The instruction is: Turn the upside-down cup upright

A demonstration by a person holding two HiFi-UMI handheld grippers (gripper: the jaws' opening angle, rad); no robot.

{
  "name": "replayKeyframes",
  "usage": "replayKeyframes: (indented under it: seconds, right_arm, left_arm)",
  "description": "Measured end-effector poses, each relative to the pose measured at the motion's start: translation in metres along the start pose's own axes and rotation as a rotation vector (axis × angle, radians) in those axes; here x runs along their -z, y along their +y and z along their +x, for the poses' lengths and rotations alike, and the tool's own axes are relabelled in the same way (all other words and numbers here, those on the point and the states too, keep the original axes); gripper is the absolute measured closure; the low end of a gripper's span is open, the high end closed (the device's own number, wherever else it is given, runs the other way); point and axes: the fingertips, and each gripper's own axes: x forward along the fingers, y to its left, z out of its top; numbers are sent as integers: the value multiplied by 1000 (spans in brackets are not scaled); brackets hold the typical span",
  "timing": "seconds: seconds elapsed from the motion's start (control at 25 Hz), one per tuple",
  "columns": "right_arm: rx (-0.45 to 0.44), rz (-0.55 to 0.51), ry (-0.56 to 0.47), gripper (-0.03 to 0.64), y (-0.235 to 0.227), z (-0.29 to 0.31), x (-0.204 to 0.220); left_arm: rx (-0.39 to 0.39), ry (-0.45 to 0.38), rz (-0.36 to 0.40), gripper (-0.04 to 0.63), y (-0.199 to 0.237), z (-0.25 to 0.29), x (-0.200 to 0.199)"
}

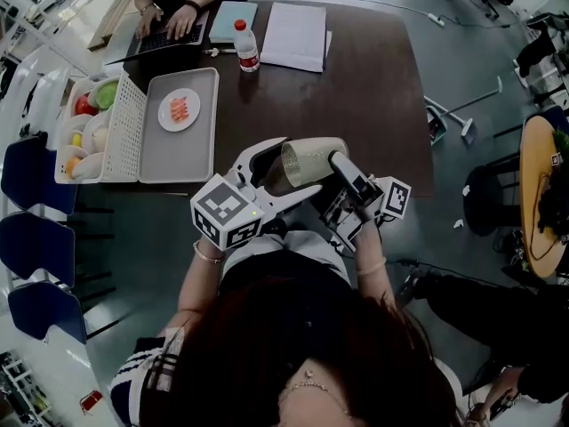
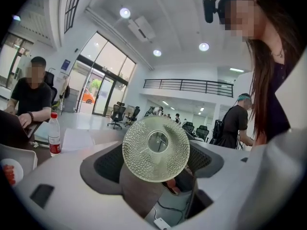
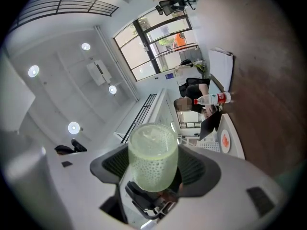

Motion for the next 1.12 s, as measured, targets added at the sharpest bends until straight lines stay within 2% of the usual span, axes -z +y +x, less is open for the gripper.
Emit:
replayKeyframes:
  seconds: [0.16,0.64,0.92,1.12]
  right_arm:
    - [-13,24,-3,292,-1,-1,1]
    - [-46,39,14,291,-1,-1,3]
    - [-23,22,4,291,-8,-1,1]
    - [6,13,-13,291,-14,-6,-5]
  left_arm:
    - [-9,8,42,193,-1,-1,2]
    - [-16,-4,54,201,-2,-3,1]
    - [-28,3,59,201,2,-4,2]
    - [-50,41,88,202,5,1,5]
